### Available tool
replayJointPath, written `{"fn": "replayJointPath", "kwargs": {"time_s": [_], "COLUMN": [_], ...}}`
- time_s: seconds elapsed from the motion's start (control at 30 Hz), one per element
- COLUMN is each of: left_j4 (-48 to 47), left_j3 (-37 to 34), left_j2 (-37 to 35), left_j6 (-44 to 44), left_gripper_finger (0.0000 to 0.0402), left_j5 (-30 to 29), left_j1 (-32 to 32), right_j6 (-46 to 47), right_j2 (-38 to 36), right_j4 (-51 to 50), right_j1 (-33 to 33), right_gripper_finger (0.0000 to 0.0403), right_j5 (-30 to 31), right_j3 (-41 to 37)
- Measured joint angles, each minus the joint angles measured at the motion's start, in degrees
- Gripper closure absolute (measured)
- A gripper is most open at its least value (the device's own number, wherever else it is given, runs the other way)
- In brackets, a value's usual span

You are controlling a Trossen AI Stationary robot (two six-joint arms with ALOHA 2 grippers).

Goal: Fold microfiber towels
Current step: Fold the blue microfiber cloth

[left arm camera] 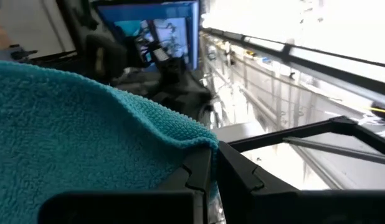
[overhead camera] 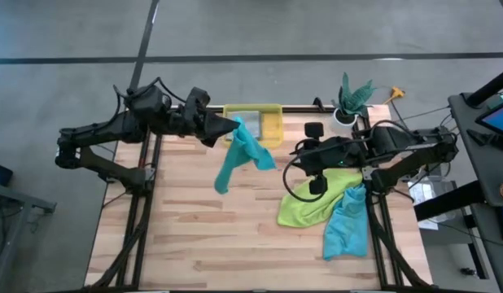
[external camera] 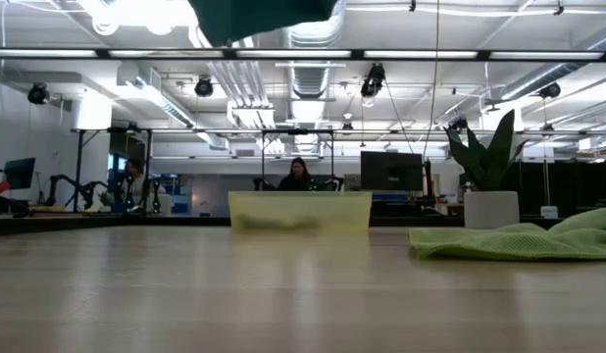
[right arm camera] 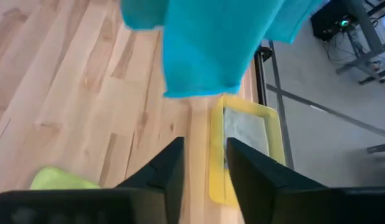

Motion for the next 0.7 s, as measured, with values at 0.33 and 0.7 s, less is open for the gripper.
{"fn": "replayJointPath", "kwargs": {"time_s": [0.33,0.7], "left_j4": [2.98,3.03], "left_j3": [0.10,0.06], "left_j2": [0.04,0.04], "left_j6": [-1.49,-2.88], "left_gripper_finger": [0.0396,0.0396], "left_j5": [-1.50,-1.50], "left_j1": [0.00,0.00], "right_j6": [-4.51,-6.55], "right_j2": [2.12,2.42], "right_j4": [11.37,8.46], "right_j1": [1.08,1.34], "right_gripper_finger": [0.0202,0.0191], "right_j5": [3.38,5.00], "right_j3": [-0.04,-0.80]}}
